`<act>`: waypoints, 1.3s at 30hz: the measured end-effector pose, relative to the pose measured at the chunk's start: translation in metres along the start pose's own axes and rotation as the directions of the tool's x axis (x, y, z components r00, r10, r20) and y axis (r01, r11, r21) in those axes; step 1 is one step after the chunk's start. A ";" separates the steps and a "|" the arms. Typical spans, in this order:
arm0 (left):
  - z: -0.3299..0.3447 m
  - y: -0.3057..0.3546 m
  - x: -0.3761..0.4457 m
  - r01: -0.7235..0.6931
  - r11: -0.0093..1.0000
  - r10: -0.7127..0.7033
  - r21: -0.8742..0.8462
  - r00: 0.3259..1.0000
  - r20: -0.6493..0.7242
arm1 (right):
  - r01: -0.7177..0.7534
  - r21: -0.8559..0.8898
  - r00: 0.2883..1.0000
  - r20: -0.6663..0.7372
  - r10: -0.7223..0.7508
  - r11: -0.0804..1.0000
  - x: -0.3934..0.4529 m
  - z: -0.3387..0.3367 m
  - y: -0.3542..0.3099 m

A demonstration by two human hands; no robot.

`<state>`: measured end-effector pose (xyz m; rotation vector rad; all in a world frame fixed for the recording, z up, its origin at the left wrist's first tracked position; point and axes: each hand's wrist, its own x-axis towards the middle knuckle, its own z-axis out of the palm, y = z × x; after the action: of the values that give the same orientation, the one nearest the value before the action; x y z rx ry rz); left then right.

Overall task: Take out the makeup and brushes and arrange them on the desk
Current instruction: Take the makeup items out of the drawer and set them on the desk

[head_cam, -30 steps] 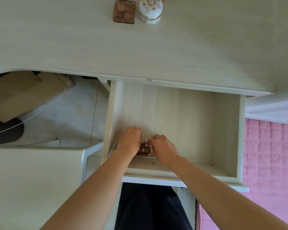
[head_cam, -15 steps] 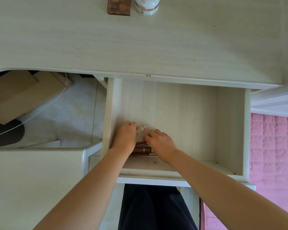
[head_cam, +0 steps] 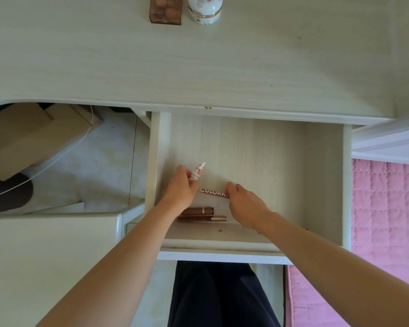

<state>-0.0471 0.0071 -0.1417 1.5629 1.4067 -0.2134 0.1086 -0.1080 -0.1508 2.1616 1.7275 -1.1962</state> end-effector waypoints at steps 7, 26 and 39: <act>0.000 -0.002 -0.008 -0.019 0.999 0.016 0.030 0.996 0.088 | 0.133 0.088 0.985 0.099 -0.142 0.987 -0.006 -0.003 0.002; 0.007 -0.006 -0.011 -0.151 0.811 -0.017 0.566 0.960 0.280 | 0.109 0.140 0.942 0.303 -0.148 0.984 0.009 0.008 -0.012; 0.010 -0.004 -0.011 0.041 0.988 -0.056 0.149 0.994 0.098 | 0.115 0.080 0.912 0.386 -0.138 0.990 0.008 0.011 -0.028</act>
<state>-0.0491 -0.0083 -0.1411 1.6149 1.3752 -0.4286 0.0789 -0.0989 -0.1533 1.7001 1.6893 -1.5971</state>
